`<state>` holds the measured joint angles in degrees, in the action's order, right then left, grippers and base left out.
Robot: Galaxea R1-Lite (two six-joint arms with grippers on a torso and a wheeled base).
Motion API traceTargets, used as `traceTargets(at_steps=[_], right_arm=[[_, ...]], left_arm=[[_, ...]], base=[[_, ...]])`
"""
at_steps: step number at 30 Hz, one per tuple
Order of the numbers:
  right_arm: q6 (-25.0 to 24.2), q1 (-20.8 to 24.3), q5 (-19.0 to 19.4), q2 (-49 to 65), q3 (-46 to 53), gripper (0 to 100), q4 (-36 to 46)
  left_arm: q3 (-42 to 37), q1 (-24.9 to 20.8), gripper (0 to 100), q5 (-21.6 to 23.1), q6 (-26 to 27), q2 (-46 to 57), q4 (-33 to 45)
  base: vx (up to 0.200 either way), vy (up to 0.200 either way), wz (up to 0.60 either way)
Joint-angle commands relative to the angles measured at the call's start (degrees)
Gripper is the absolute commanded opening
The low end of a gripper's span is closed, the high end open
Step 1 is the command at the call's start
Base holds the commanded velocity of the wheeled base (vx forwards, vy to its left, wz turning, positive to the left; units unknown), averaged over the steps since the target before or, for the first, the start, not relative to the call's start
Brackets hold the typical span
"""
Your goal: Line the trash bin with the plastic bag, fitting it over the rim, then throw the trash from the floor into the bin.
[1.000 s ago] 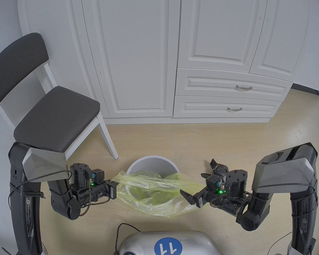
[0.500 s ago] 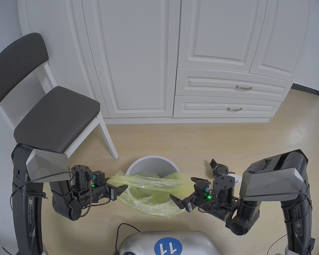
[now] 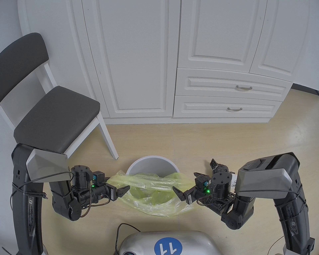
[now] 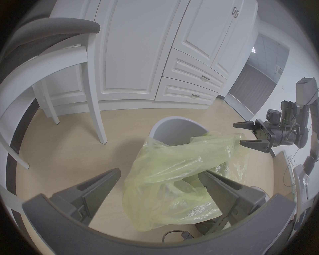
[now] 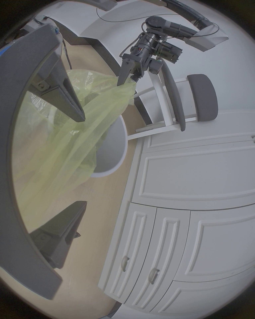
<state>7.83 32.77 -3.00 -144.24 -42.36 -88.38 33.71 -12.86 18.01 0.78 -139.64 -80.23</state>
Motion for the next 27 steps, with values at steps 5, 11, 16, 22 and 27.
traceTargets(at_steps=[5,11,16,22,27], right_arm=[[-1.32,-0.42,-0.25,-3.94,-3.43,100,0.05],[-1.76,0.01,-0.17,-0.52,-0.7,100,-0.56],[-1.85,3.09,0.27,2.03,3.6,100,-0.92],[-1.76,3.27,0.19,-0.6,2.72,100,-0.74],[-1.76,3.09,-0.17,-3.15,0.09,100,-0.04]], left_arm=[[0.04,-0.06,100,0.01,0.1,-0.01,-0.11],[-0.04,-0.06,100,0.01,0.1,-0.1,-0.98],[-0.13,-0.15,100,-0.08,0.1,-0.37,-1.6],[-0.13,-0.15,100,-0.08,0.1,-0.28,-1.69],[-0.13,-0.15,100,-0.08,0.1,-0.37,-1.69]], base=[[0.0,0.0,0.0],[0.0,0.0,0.0],[0.0,0.0,0.0],[0.0,0.0,0.0],[0.0,0.0,0.0]])
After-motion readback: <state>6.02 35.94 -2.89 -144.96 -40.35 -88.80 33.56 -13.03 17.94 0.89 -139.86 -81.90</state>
